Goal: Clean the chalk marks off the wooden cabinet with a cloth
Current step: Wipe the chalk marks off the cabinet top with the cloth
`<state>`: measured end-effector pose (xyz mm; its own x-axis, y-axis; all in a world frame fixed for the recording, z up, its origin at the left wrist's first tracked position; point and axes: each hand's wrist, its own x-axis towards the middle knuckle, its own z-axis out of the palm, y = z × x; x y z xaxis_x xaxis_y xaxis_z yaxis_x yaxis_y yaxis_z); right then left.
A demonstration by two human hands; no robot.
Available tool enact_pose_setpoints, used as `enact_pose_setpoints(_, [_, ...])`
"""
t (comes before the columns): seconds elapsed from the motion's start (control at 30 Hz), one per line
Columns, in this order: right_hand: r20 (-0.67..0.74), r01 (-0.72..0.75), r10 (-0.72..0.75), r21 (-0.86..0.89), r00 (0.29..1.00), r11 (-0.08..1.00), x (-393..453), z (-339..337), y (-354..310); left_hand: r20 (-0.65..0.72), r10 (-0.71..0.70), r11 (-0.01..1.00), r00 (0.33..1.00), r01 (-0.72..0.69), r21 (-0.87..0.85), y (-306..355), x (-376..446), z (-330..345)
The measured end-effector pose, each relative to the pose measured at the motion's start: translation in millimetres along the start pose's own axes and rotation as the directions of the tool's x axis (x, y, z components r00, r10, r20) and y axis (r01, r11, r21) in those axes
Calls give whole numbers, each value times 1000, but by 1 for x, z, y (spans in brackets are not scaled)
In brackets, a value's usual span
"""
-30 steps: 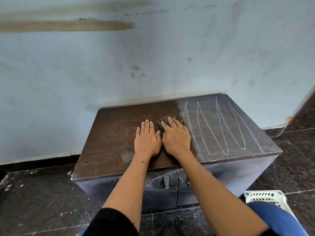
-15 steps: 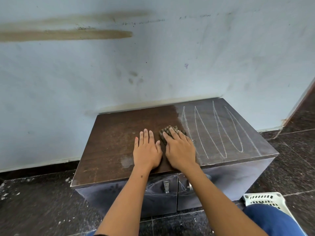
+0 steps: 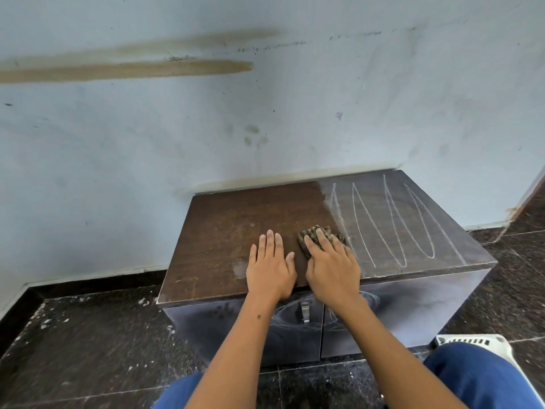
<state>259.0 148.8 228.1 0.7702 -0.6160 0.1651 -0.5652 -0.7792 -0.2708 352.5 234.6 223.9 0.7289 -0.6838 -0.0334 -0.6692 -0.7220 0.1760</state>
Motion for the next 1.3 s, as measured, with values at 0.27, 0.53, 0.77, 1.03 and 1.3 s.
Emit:
enact_pose_setpoints(0.27, [38,72,-73,31,997,997,10,10,-55,43,-236,817,971,223,-532,-58,-41,-37])
enact_pose_setpoints(0.53, [199,511,-502,6,842,860,-21,40,-168,-5,-223,820,975,185,-542,-67,-37,-74])
enact_pose_setpoints(0.77, [143,342,-365,166,920,925,19,12,-109,13,-240,809,971,207,-550,-38,-21,-72])
enact_pose_setpoints(1.03, [-17,224,-223,61,975,973,9,12,-30,39,-128,870,991,131,-475,15,-14,-37])
enact_pose_setpoints(1.3, [-203,86,-73,56,977,995,-22,-1,33,-19,-11,919,1000,3,-395,57,5,-12])
